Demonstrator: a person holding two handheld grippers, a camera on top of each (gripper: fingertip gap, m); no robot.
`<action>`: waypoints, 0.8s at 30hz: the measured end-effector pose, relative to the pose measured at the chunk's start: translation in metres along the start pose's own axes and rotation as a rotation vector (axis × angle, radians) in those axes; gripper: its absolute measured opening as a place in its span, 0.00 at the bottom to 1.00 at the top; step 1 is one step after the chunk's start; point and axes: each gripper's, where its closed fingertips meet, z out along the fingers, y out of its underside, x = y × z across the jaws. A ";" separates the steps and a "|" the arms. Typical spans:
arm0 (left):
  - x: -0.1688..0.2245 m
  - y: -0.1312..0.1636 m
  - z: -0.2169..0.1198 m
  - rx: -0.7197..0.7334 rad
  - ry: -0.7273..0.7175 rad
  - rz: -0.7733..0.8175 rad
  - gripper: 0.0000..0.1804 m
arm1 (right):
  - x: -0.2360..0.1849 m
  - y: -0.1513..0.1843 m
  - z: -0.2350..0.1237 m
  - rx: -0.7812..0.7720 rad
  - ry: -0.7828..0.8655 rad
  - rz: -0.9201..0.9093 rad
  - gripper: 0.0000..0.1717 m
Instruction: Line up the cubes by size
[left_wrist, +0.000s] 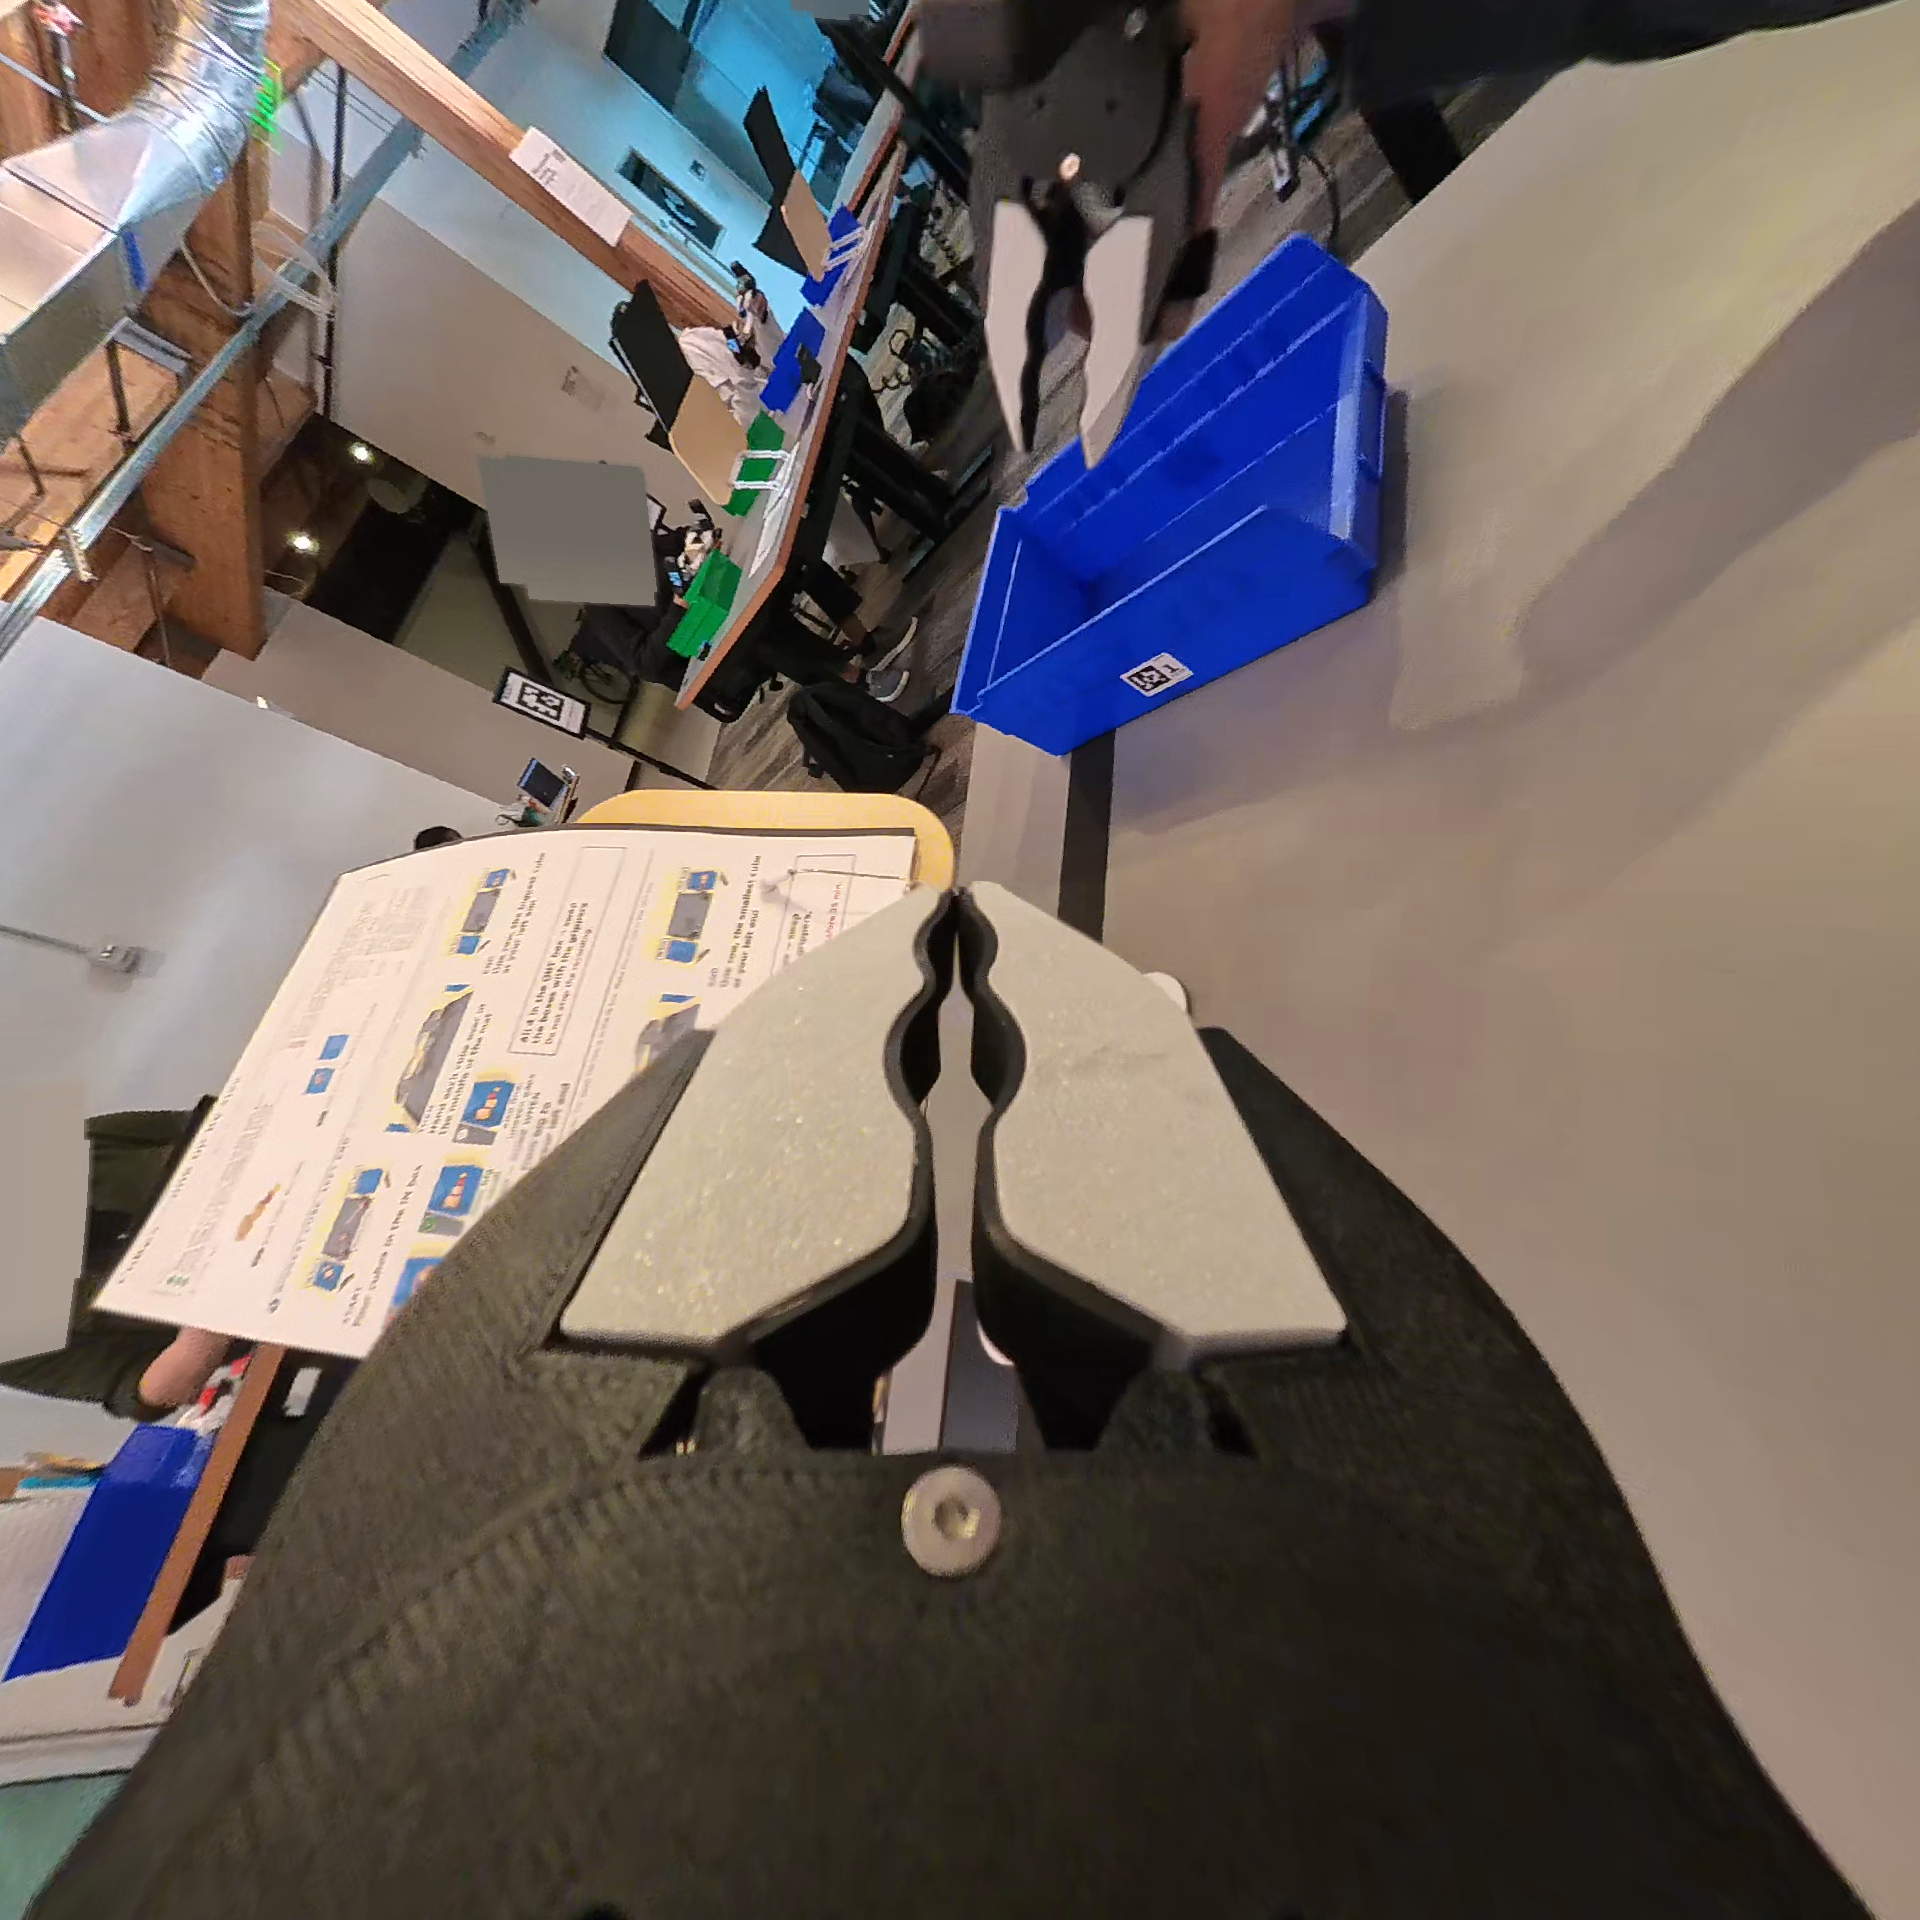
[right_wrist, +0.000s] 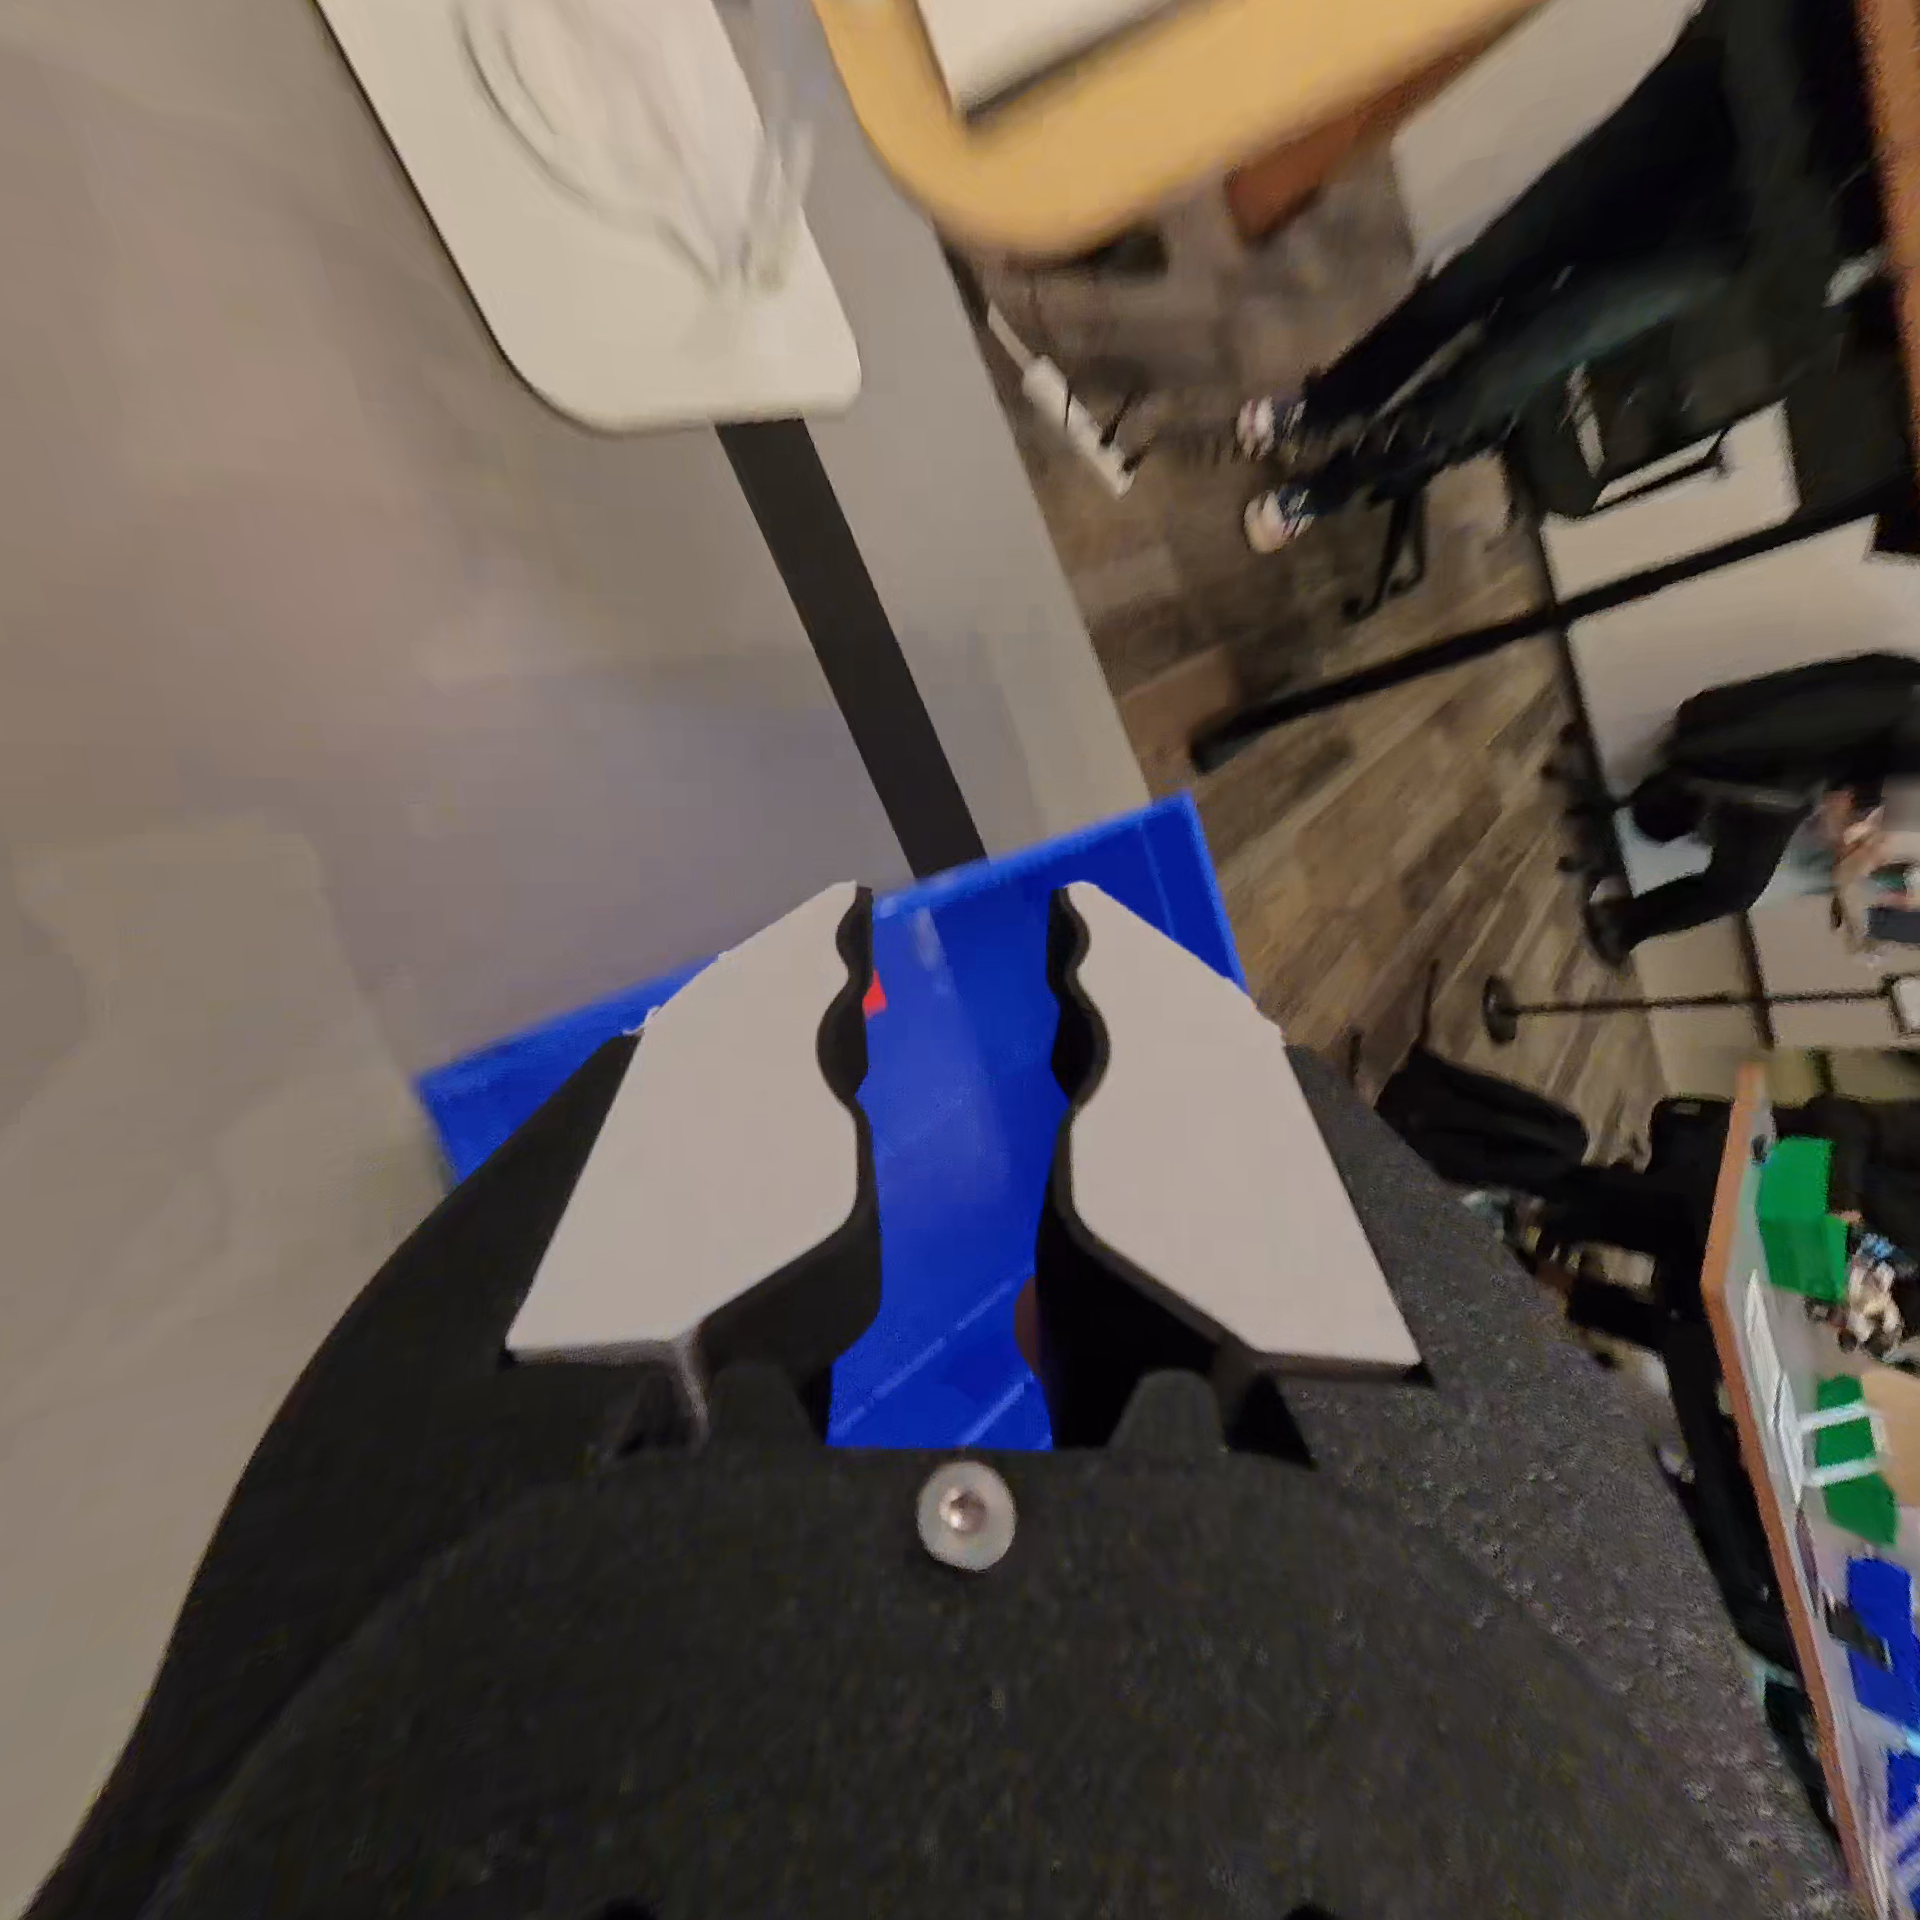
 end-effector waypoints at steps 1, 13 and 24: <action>-0.002 -0.002 -0.004 0.005 -0.010 0.001 0.00 | -0.009 -0.018 -0.010 0.046 0.017 -0.006 0.18; -0.022 0.007 -0.054 -0.059 -0.135 0.017 0.00 | -0.111 -0.215 -0.039 0.509 -0.078 -0.103 0.16; -0.011 -0.006 -0.041 0.021 -0.064 0.029 0.00 | -0.154 -0.307 -0.044 0.794 -0.175 -0.127 0.15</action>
